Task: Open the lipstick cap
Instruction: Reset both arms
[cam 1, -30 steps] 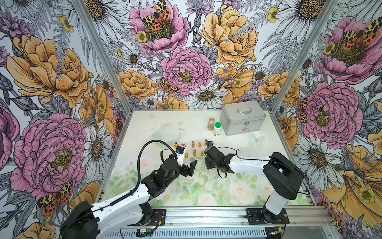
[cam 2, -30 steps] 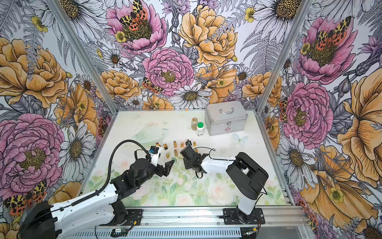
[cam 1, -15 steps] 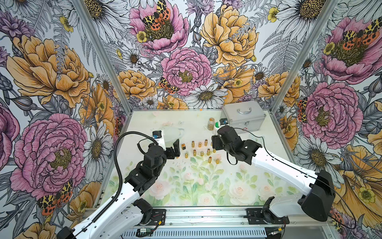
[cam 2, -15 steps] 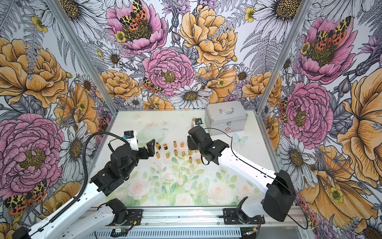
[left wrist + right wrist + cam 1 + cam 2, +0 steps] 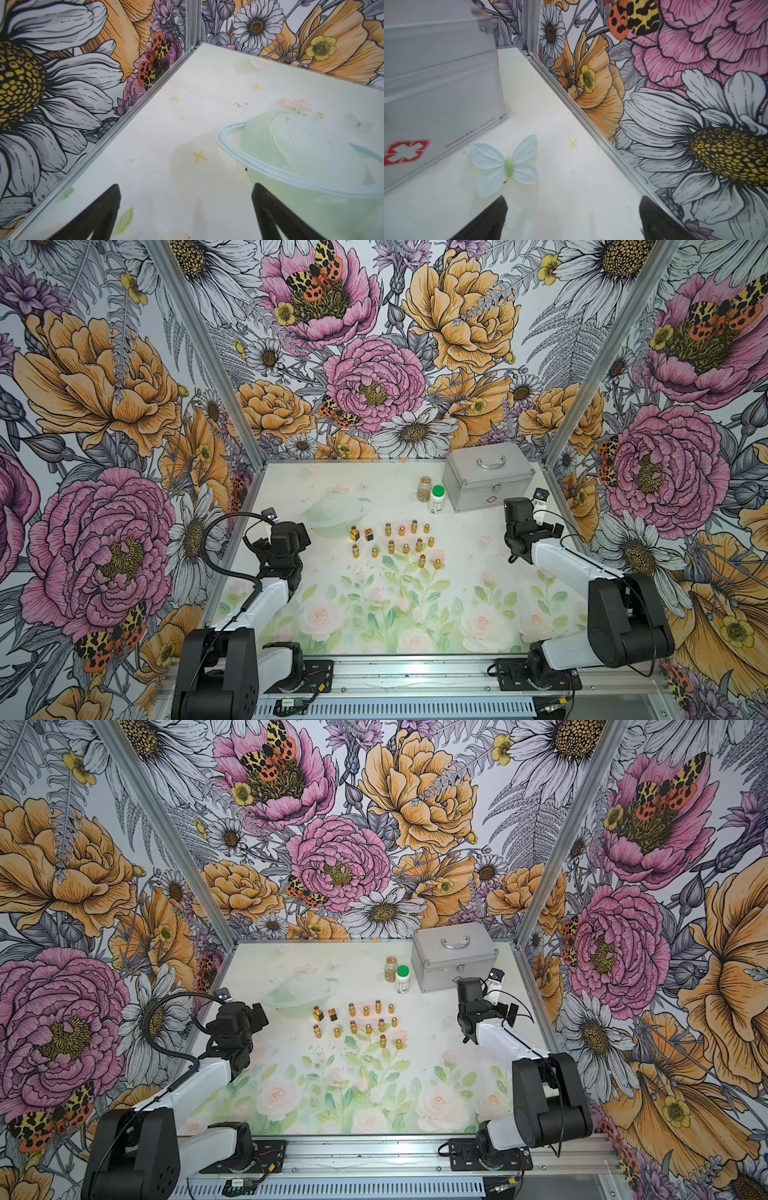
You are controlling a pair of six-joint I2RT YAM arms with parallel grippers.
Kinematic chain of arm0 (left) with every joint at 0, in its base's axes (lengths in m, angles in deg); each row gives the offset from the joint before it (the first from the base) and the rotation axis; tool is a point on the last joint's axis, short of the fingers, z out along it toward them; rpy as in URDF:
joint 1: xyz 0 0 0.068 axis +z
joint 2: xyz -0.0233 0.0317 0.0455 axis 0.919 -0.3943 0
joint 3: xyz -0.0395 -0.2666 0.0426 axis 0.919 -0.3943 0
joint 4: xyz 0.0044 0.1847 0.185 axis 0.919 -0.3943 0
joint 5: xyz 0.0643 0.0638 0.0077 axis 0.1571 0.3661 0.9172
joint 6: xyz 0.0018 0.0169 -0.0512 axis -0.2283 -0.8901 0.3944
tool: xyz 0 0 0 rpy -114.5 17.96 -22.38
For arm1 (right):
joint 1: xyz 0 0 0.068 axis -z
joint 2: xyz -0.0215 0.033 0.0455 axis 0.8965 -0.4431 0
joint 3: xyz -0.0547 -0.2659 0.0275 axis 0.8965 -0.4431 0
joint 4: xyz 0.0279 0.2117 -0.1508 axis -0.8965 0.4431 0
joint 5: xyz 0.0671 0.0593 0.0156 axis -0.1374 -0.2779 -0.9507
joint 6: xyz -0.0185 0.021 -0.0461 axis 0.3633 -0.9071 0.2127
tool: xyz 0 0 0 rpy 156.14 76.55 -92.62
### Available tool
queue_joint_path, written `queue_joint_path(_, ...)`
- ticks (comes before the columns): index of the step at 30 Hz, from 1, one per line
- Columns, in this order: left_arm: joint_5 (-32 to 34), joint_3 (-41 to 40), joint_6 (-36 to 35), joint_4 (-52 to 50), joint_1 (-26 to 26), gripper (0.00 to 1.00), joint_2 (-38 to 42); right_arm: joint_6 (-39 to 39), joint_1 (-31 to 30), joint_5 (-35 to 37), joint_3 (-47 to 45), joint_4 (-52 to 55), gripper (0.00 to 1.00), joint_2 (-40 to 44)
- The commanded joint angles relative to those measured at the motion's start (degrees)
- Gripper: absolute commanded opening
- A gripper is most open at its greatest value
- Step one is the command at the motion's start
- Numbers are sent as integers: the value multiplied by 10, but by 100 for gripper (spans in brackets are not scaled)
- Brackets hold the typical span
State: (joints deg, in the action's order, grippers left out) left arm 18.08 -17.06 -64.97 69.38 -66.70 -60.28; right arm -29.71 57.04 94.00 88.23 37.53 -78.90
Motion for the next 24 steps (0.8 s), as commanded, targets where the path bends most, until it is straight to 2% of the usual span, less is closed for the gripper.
queue_joint_path(1, -45, -2, -41, 171, 6, 99, -46, 39, 22, -37, -16, -147, 100, -36)
queue_joint_path(4, -75, -42, -54, 300, 2, 99, -82, 86, 41, -89, -77, -288, 100, -19)
queue_joint_path(6, -94, -45, -58, 331, -1, 99, -105, 83, 52, -128, -110, -332, 100, -6)
queue_joint_path(7, -95, -46, -74, 348, -10, 99, -118, 106, 51, -150, -144, -398, 100, -4)
queue_joint_path(9, -90, -48, -98, 402, -32, 99, -163, 132, 48, -209, -187, -466, 100, 7)
queue_joint_path(12, -93, -48, -87, 428, -23, 99, -191, 160, 45, -276, -184, -474, 100, -7)
queue_joint_path(15, -101, -46, -81, 418, -16, 99, -189, 160, 51, -301, -189, -484, 100, -7)
queue_joint_path(16, -101, -46, -81, 419, -16, 99, -189, 163, 55, -324, -202, -512, 100, -12)
queue_joint_path(17, -101, -47, -81, 419, -15, 99, -189, 170, 61, -343, -224, -584, 100, -35)
queue_joint_path(19, -104, -48, -82, 422, -16, 99, -188, 156, 63, -326, -215, -537, 100, -23)
queue_joint_path(24, -107, -52, -103, 432, -31, 99, -190, 155, 60, -310, -223, -556, 100, -26)
